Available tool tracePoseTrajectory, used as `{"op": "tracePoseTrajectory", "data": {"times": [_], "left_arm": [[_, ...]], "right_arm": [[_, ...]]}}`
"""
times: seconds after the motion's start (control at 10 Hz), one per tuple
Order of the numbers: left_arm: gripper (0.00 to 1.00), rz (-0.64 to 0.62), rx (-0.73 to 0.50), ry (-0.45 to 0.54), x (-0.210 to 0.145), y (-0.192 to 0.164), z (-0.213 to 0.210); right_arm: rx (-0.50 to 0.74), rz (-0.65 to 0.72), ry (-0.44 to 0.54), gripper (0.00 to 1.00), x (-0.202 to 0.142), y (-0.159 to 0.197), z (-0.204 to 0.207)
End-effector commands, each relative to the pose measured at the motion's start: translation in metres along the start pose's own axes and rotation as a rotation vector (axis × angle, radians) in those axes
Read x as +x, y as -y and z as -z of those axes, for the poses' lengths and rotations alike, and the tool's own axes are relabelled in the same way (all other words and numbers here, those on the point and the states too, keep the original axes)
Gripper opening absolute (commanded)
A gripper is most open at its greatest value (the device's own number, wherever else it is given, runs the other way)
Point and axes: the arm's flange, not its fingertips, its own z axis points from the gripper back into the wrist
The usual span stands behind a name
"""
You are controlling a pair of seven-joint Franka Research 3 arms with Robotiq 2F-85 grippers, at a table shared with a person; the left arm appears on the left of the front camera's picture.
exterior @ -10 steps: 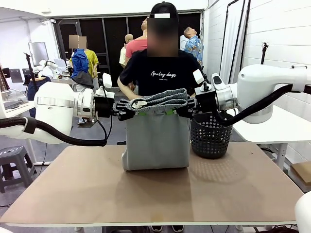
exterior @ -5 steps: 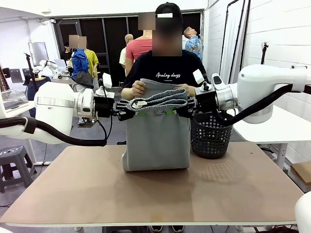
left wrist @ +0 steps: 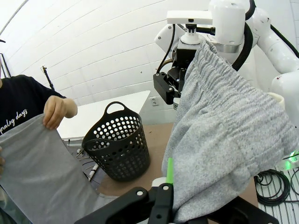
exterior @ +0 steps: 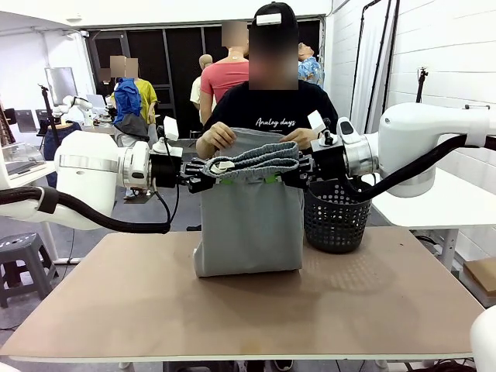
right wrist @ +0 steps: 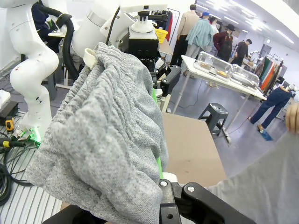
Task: Fold the training pants.
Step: Release the ends of the Training pants and then grab the overlapped ends.
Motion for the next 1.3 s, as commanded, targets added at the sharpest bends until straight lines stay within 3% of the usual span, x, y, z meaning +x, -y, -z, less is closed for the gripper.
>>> {"op": "tracePoseTrajectory", "data": {"times": [0.0, 1.2], "left_arm": [[0.00, 0.005, 0.000, 0.002, 0.0026, 0.0010, 0.0002], [0.00, 0.005, 0.000, 0.002, 0.0026, 0.0010, 0.0002]], "right_arm": [[0.000, -0.001, 0.002, 0.00, 0.0025, -0.0025, 0.0031], [0.000, -0.001, 0.002, 0.00, 0.0025, -0.0025, 0.0031]]}}
